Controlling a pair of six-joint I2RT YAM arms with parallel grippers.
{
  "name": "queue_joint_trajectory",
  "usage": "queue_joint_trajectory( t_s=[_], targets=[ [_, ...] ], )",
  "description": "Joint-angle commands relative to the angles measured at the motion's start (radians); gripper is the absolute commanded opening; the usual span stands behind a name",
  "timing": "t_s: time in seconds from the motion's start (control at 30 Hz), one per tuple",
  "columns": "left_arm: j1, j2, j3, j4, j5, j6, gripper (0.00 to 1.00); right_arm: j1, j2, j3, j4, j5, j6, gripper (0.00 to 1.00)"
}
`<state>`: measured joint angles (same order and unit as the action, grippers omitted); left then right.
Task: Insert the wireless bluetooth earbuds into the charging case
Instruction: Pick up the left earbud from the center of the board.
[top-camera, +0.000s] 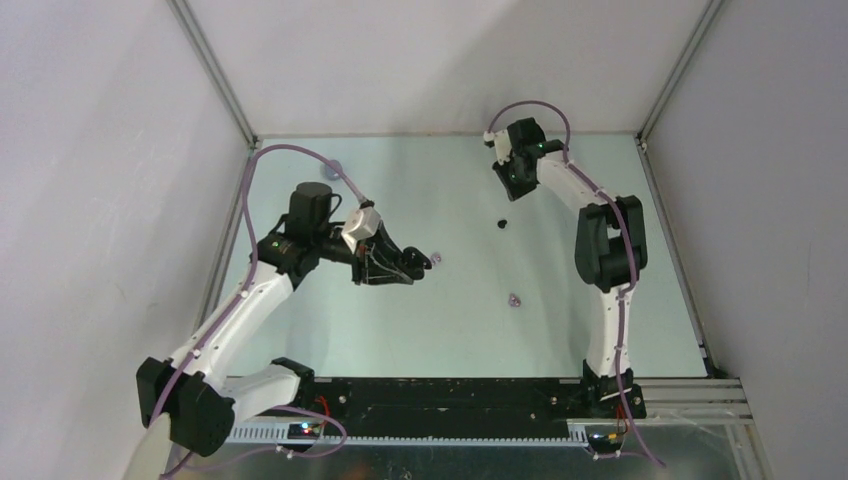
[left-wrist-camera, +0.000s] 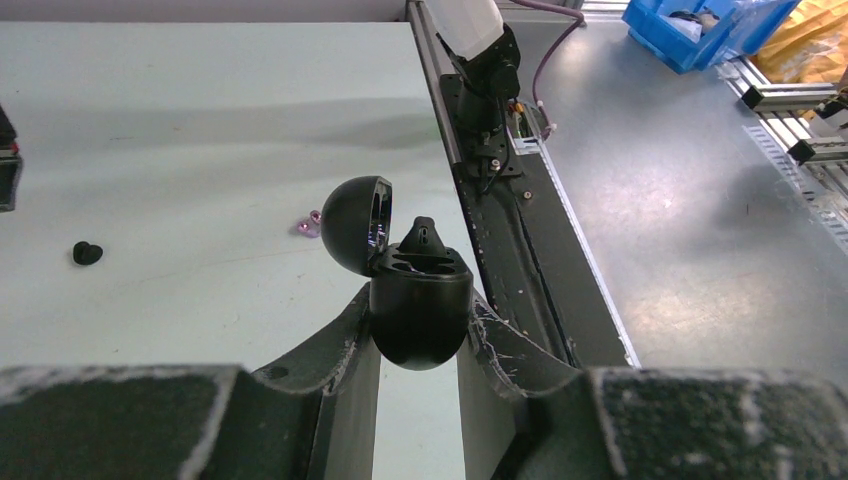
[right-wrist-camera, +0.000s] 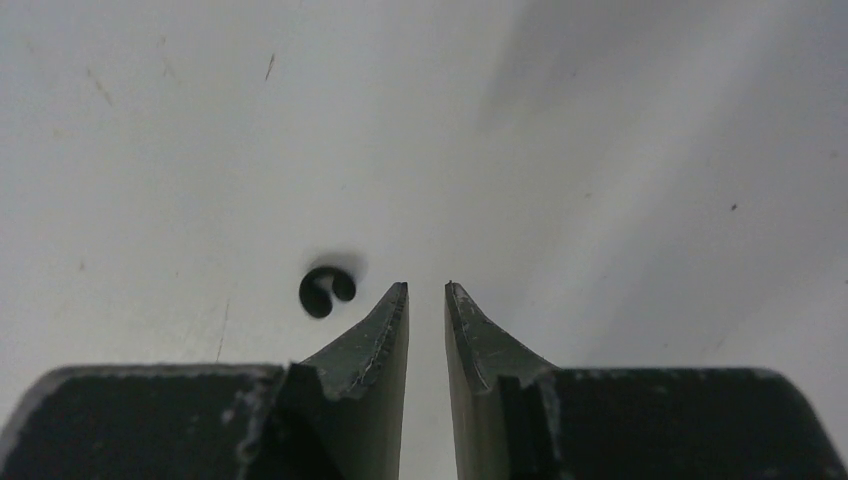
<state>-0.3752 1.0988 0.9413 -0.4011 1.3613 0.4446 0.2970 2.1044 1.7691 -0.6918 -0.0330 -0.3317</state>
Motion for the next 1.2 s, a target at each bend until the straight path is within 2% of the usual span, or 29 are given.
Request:
queue_joint_trajectory(
  t_s=[0.0, 0.27, 0.67, 0.87, 1.17],
  targets=[
    [-0.008, 0.001, 0.002, 0.029, -0.002, -0.010, 0.00, 0.002, 0.082, 0.147, -0.061, 0.032, -0.002, 0.24],
    [-0.010, 0.014, 0.001, 0.032, -0.008, -0.008, 0.00, 0.019, 0.210, 0.289, -0.170, 0.033, -0.068, 0.26],
    [-0.016, 0.019, 0.001, 0.034, -0.017, -0.008, 0.00, 0.074, 0.120, 0.228, -0.201, -0.069, -0.013, 0.30],
    [-0.017, 0.007, -0.001, 0.035, -0.023, -0.008, 0.00, 0.122, 0.158, 0.239, -0.223, -0.006, 0.031, 0.34],
    [-0.020, -0.001, -0.002, 0.036, -0.027, -0.008, 0.00, 0.074, 0.211, 0.293, -0.291, -0.016, 0.101, 0.36]
  ],
)
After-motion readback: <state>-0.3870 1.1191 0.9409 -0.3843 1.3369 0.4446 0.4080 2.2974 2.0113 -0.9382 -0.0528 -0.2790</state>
